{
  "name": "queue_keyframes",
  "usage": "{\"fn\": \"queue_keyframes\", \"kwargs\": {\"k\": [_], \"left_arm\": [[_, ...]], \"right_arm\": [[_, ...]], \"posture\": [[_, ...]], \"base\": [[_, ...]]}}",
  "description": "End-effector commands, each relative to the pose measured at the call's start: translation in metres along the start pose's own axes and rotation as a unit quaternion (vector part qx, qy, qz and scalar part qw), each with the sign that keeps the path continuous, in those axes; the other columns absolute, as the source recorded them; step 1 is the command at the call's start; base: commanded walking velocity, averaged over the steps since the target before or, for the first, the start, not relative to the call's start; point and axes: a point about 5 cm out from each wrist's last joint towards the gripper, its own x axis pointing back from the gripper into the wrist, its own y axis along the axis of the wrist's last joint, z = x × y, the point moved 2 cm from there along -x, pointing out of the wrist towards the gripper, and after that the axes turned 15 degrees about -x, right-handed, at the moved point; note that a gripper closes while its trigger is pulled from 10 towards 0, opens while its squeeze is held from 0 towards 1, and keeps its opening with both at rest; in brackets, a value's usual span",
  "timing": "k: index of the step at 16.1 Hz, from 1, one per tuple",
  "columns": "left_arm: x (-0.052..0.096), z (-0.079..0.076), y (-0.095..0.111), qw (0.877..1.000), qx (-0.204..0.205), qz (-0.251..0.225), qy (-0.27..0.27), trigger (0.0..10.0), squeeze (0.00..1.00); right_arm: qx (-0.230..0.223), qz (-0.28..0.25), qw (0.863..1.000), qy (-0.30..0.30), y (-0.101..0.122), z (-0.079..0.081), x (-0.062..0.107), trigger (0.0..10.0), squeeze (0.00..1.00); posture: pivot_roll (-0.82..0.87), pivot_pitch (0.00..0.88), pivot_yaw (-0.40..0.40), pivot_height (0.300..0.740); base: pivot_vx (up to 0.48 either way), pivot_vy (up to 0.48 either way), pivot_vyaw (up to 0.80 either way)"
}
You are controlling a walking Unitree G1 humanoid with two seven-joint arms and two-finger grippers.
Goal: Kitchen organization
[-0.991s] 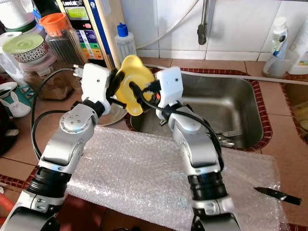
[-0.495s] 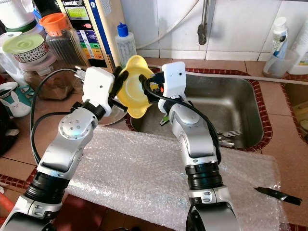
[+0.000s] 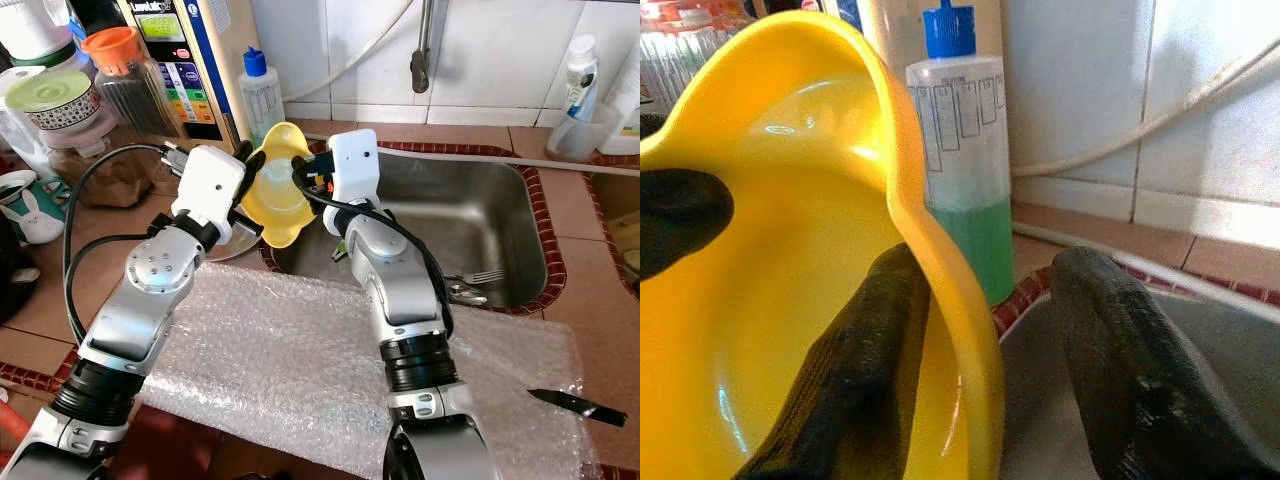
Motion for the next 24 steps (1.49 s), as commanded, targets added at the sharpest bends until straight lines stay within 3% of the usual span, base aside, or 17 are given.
{"fn": "queue_keyframes", "kwargs": {"k": [1, 5, 9, 12, 14, 19, 20, 21, 24], "left_arm": [[0.000, 0.001, 0.007, 1.000, -0.013, -0.023, -0.001, 4.9, 0.00], [0.001, 0.003, 0.008, 0.999, -0.021, -0.028, 0.002, 6.8, 0.00], [0.002, -0.002, 0.010, 0.999, -0.029, -0.036, -0.008, 9.4, 0.00], [0.002, -0.001, 0.011, 0.999, -0.029, -0.039, -0.006, 9.3, 0.00], [0.003, -0.001, 0.011, 0.999, -0.030, -0.041, -0.005, 10.0, 0.00], [0.003, -0.002, 0.015, 0.998, -0.015, -0.053, -0.015, 10.0, 0.00], [0.003, -0.003, 0.016, 0.998, -0.010, -0.055, -0.017, 10.0, 0.89], [0.003, -0.004, 0.016, 0.998, -0.001, -0.055, -0.020, 10.0, 1.00], [0.003, -0.003, 0.017, 0.998, 0.007, -0.057, -0.020, 10.0, 1.00]], "right_arm": [[-0.015, 0.010, 1.000, -0.013, -0.001, -0.001, -0.002, 0.0, 0.00], [-0.033, 0.025, 0.999, -0.027, -0.007, -0.007, -0.003, 0.0, 0.00], [-0.057, 0.039, 0.997, -0.020, -0.010, -0.003, -0.003, 0.0, 0.00], [-0.064, 0.048, 0.997, -0.023, -0.013, -0.004, -0.003, 0.0, 0.00], [-0.070, 0.056, 0.996, -0.030, -0.016, -0.006, -0.002, 0.0, 0.00], [-0.078, 0.064, 0.994, -0.050, -0.021, -0.013, 0.000, 0.0, 0.00], [-0.079, 0.064, 0.993, -0.053, -0.020, -0.014, 0.000, 0.0, 0.00], [-0.081, 0.064, 0.993, -0.056, -0.020, -0.015, 0.000, 0.0, 0.00], [-0.081, 0.063, 0.993, -0.059, -0.019, -0.016, 0.000, 0.0, 0.00]], "posture": [[-0.22, 0.093, 0.160, 0.740], [-0.22, 0.093, 0.160, 0.740], [-0.22, 0.088, 0.159, 0.740], [-0.22, 0.089, 0.158, 0.740], [-0.21, 0.090, 0.159, 0.740], [-0.21, 0.093, 0.161, 0.740], [-0.21, 0.095, 0.163, 0.740], [-0.21, 0.095, 0.163, 0.740], [-0.22, 0.094, 0.162, 0.740]], "base": [[0.000, 0.000, 0.00], [0.000, 0.000, 0.00], [0.000, 0.000, 0.00], [0.000, 0.000, 0.00], [0.000, 0.000, 0.00], [0.000, 0.000, 0.00], [0.000, 0.000, 0.00], [0.000, 0.000, 0.00], [0.000, 0.000, 0.00]]}}
